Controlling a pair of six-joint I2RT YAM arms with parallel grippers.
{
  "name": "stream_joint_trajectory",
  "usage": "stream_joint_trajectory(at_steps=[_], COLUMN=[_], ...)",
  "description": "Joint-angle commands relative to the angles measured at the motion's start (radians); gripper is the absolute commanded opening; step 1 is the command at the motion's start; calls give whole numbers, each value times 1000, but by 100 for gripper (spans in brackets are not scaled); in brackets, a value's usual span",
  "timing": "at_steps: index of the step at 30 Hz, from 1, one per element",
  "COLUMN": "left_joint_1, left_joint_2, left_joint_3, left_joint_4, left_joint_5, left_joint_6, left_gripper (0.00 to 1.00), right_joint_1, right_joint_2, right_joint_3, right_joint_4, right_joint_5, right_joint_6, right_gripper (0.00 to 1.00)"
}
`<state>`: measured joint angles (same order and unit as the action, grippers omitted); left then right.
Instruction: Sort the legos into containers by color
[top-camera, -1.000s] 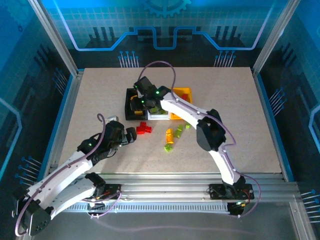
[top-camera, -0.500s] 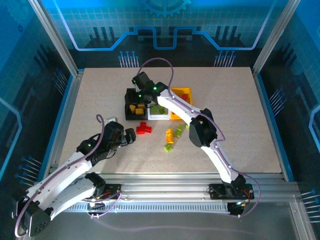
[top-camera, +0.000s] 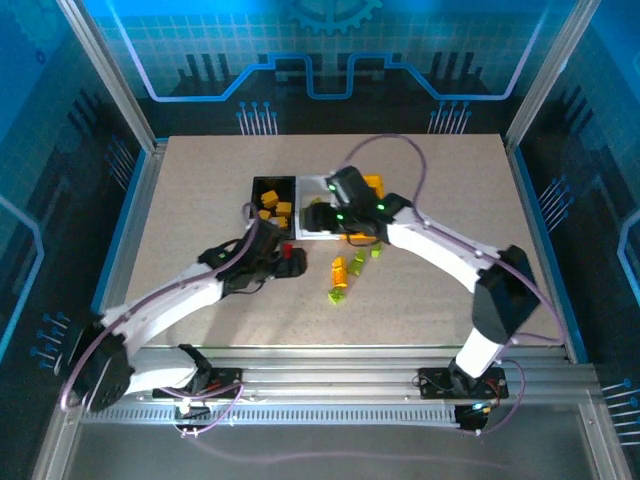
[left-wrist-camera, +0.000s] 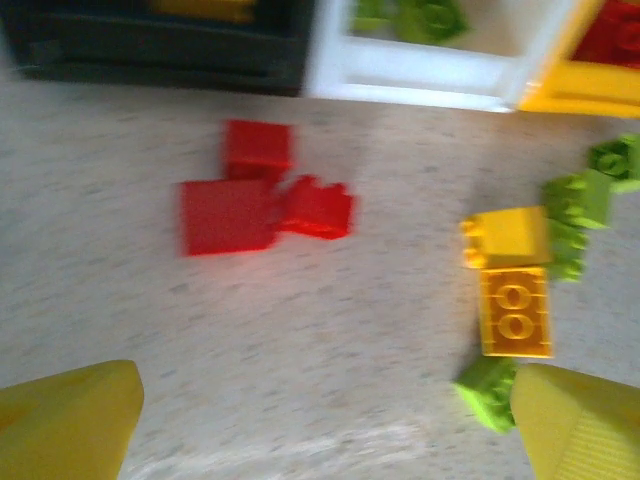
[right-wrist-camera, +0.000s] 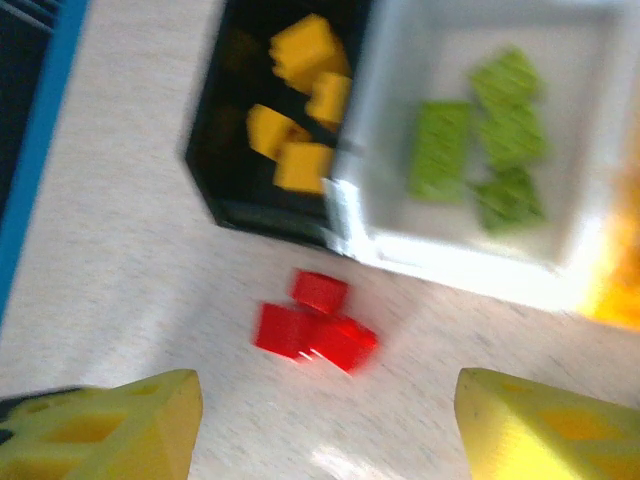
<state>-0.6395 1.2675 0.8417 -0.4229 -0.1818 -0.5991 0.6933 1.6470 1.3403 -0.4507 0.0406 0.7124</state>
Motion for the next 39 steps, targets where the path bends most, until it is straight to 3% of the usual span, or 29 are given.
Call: stream_joint_trajectory(at_steps=[1, 9, 14, 18, 27, 39], left_joint_1=[-58, -127, -131, -154, -190, -193], left_joint_2=[135, 462, 557, 591, 627, 549], left_joint_3=[81, 296, 363, 355, 317, 286], left_joint_4=[102, 138, 81, 66, 65, 56], left_joint_5=[76, 123, 103, 94, 102, 63], left_joint_6=[41, 66, 59, 72, 53, 47], left_gripper=[94, 80, 75, 74, 62, 37], right_joint_1=[-52, -122, -166, -198, -232, -247], right_joint_2=[-130, -380, -473, -506, -520, -530], right_joint_3=[-193, -405, -455, -498, -492, -497], right_joint_4=[33, -38, -52, -50, -36, -34], right_joint_5=[33, 92, 88, 76, 64, 61], right_joint_6=[67, 50, 53, 46, 48, 62], right_gripper=[69, 70, 70, 71, 71, 71])
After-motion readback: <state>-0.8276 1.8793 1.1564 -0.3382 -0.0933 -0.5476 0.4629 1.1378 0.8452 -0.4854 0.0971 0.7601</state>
